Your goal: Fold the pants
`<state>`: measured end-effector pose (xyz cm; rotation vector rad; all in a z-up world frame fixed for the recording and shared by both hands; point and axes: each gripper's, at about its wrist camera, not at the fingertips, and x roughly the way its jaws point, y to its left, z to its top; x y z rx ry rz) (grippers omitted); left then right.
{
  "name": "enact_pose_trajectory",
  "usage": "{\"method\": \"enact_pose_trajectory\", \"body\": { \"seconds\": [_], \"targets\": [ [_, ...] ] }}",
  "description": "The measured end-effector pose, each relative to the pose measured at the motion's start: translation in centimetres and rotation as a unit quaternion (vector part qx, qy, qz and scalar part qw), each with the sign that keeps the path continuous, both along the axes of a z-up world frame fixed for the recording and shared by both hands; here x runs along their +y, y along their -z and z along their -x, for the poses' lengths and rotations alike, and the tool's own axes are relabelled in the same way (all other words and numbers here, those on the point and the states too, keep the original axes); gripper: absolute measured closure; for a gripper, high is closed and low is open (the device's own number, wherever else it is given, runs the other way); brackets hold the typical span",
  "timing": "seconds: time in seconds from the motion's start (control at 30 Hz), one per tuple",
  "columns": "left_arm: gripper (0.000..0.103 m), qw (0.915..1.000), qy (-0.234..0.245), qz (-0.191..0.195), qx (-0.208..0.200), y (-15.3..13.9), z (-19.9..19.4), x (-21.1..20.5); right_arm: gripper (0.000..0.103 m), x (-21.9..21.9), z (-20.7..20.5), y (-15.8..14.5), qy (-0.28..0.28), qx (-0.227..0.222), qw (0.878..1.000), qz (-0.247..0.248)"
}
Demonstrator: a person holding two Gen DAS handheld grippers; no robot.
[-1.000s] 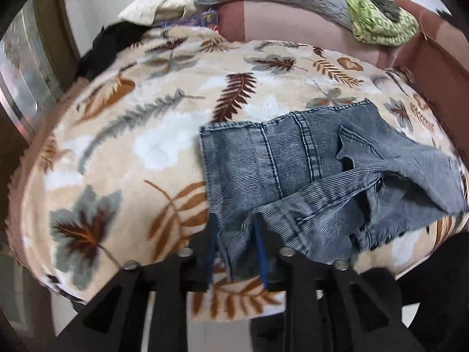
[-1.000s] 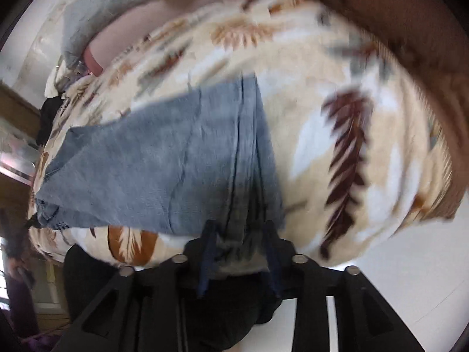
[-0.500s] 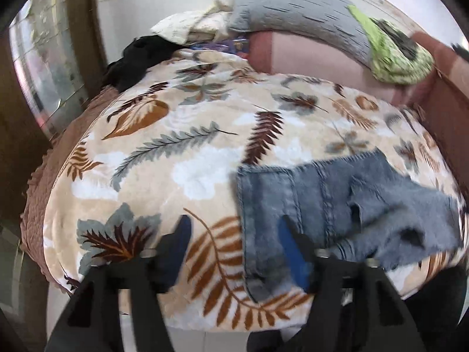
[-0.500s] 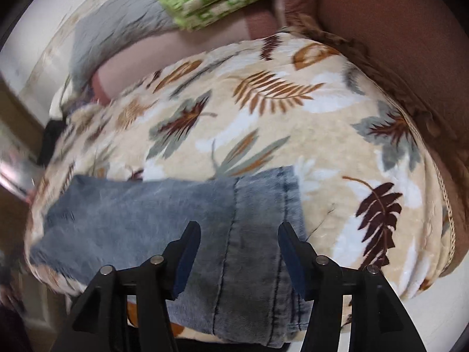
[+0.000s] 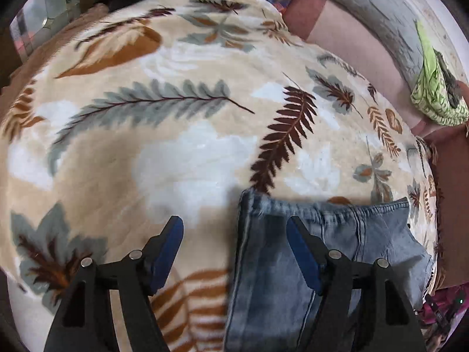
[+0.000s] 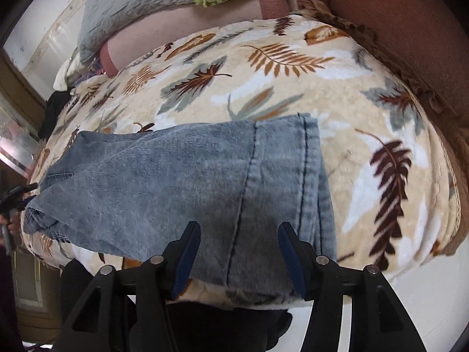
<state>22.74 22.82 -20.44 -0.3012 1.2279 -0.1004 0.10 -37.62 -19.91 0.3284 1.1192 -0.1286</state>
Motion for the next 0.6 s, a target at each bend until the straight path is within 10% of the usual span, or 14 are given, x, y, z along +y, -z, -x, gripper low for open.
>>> {"method": "enact_pose_trajectory", "body": {
  "seconds": [0.27, 0.6],
  "targets": [
    [0.093, 0.9989, 0.044, 0.008, -0.012, -0.5, -0.4, -2.5, 0.044, -2.0, 2.2, 0.6, 0.033, 0.008, 0.999, 0.004],
    [0.099, 0.9971, 0.026, -0.032, -0.064, -4.4, -4.0, -3.1, 0.044, -3.4, 2.0, 1.1, 0.048, -0.006, 0.999, 0.001]
  ]
}}
